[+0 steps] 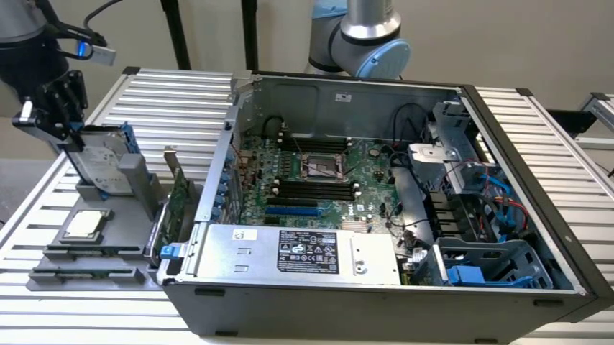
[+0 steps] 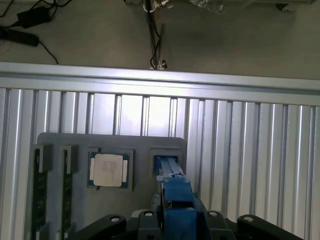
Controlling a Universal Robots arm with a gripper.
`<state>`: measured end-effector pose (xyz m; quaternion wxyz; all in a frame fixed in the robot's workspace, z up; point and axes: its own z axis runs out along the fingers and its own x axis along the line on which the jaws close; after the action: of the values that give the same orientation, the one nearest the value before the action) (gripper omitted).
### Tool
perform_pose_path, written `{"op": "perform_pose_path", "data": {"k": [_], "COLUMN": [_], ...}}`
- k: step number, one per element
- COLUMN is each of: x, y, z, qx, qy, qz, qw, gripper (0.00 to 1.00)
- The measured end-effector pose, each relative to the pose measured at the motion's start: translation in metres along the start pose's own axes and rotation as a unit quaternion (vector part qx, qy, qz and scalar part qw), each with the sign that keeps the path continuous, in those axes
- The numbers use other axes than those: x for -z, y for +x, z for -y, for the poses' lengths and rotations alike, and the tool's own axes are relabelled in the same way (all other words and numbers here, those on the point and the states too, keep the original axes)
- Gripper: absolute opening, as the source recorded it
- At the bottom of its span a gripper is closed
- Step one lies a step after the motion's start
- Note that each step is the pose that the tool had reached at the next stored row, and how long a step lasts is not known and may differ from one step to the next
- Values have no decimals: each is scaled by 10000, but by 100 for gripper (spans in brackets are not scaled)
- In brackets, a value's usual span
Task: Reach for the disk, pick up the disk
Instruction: 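Pick up the disk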
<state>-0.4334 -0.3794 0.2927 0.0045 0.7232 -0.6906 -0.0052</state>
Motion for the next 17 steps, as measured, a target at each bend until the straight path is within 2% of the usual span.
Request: {"op": "perform_pose_path", "data": {"k": [8,17], "x": [-1,-2], "y": [45,48], "z": [-2,-2], "qx": [-18,-18], "qy": [4,6], "qz": [1,1], "qw": [10000,10000], "gripper": [33,33]}}
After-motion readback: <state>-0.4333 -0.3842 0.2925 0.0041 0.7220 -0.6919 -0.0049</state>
